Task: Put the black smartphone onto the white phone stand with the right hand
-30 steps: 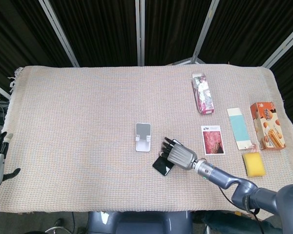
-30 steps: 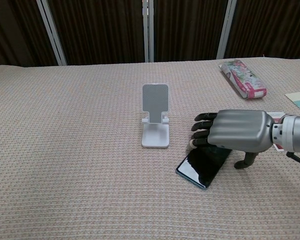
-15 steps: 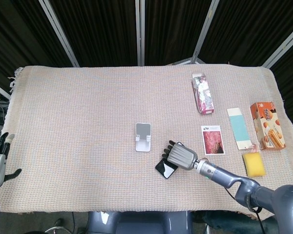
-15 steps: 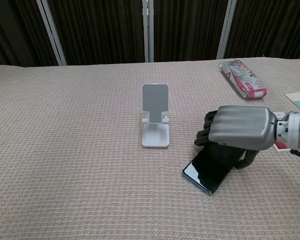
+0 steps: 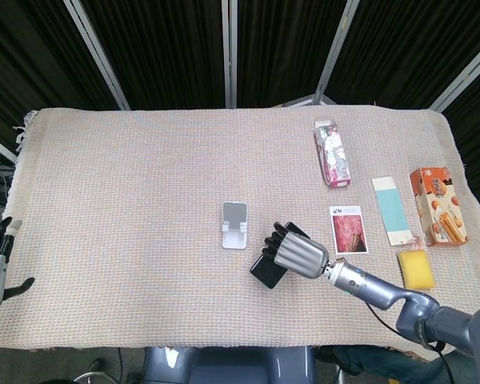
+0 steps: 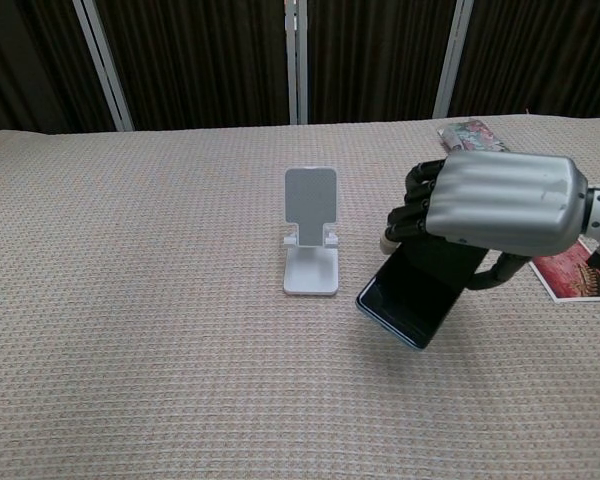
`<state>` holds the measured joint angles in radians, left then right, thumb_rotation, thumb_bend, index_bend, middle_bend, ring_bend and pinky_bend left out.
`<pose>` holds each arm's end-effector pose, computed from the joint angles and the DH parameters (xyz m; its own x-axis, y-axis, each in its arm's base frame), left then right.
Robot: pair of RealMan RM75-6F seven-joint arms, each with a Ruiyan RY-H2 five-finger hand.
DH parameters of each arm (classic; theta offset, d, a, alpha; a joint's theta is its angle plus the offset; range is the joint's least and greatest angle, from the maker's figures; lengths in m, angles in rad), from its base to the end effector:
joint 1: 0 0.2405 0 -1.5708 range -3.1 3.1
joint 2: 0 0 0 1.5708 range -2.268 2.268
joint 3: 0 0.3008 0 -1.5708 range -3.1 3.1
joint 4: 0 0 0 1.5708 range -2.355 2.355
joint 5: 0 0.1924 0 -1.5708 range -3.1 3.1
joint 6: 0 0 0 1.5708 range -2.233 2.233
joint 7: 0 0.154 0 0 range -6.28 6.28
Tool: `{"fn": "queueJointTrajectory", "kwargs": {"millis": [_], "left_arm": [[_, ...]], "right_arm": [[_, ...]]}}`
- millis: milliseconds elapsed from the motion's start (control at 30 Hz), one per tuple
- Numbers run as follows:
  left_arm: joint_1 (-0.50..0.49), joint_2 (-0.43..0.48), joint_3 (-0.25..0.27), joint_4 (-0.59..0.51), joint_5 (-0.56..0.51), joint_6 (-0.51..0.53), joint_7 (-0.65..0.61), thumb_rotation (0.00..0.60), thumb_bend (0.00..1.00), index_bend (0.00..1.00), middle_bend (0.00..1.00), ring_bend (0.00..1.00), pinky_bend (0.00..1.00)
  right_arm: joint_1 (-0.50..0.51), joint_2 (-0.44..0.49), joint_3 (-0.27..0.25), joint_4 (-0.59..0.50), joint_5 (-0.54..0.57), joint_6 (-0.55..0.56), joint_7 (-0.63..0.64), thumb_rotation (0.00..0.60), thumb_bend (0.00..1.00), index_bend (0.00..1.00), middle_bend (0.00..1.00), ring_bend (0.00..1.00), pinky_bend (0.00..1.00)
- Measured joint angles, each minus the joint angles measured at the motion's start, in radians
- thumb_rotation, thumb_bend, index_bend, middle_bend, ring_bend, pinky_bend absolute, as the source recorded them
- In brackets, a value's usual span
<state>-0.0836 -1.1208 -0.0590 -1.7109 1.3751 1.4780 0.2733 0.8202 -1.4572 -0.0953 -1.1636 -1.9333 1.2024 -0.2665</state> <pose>-0.3434 0.1918 0.1919 0.5358 0.0371 0.8435 0.8378 0.1007 -0.5366 -0.1782 -0.3525 0.0227 0.7379 0.3585 0.5719 -0.0805 -0.7945 0.6019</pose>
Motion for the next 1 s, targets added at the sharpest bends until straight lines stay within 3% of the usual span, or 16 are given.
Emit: {"fn": "queueJointTrajectory", "kwargs": {"millis": [233,533,833,1000], "left_arm": [[0.001,0.006,-0.002,-0.001,-0.002,-0.001,-0.011,0.6,0.0,0.0,0.0,0.0,0.0],[-0.008,0.009,-0.02,0.013,-0.052,-0.029,-0.025,0.6,0.0,0.0,0.0,0.0,0.0],[-0.016,0.005,-0.029,0.033,-0.086,-0.053,-0.028,0.6,0.0,0.0,0.0,0.0,0.0],[-0.018,0.003,-0.03,0.036,-0.094,-0.058,-0.028,0.6,0.0,0.0,0.0,0.0,0.0]], "right_arm": [[0.044,0.04,0.091,-0.082,-0.012,-0.003,-0.215,0.6,0.1,0.46,0.52,0.41,0.3],[0.148,0.013,0.206,-0.061,-0.055,-0.08,-0.572,0.6,0.1,0.45,0.5,0.41,0.3],[0.184,-0.069,0.244,-0.002,-0.056,-0.185,-0.859,0.6,0.1,0.46,0.5,0.41,0.3],[0.185,-0.113,0.24,0.044,-0.053,-0.205,-0.935,0.6,0.1,0.46,0.5,0.41,0.29]]}}
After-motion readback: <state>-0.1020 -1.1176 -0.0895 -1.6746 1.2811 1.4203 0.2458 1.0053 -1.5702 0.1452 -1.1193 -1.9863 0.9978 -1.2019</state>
